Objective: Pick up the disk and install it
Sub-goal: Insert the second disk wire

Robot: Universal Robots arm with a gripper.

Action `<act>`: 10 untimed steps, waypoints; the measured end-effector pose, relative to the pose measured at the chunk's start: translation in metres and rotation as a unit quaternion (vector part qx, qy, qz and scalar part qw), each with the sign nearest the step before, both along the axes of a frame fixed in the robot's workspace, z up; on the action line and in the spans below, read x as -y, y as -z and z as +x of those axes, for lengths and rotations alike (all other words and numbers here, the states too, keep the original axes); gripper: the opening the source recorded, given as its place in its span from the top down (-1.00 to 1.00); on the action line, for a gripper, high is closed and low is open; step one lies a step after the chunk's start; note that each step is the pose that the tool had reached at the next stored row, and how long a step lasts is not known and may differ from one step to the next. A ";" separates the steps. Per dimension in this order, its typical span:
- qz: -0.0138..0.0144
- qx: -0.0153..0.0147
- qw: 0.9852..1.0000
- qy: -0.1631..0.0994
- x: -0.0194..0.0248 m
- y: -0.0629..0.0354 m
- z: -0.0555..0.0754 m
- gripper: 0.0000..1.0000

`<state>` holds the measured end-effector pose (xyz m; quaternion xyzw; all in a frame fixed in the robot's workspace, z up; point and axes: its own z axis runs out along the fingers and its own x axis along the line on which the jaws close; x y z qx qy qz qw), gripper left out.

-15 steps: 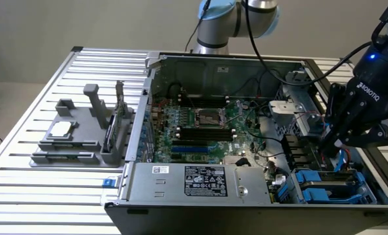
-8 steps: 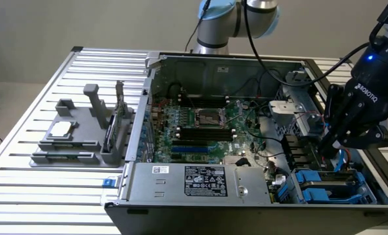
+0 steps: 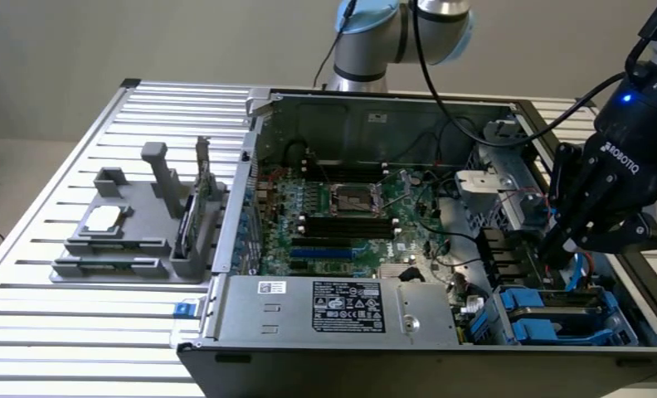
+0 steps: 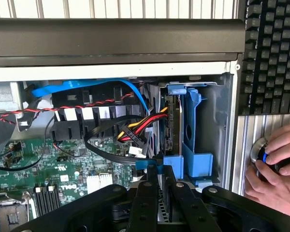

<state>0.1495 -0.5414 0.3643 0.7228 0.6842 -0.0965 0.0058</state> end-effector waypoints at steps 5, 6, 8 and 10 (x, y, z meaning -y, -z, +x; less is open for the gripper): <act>0.001 0.000 1.000 0.000 0.0002 -0.0001 0.000 0.67; 0.001 0.000 1.000 0.000 0.0005 -0.0001 0.000 0.67; 0.004 0.000 1.000 -0.001 0.0016 0.0000 -0.001 0.67; 0.008 0.000 1.000 -0.002 0.0038 0.0000 -0.001 0.67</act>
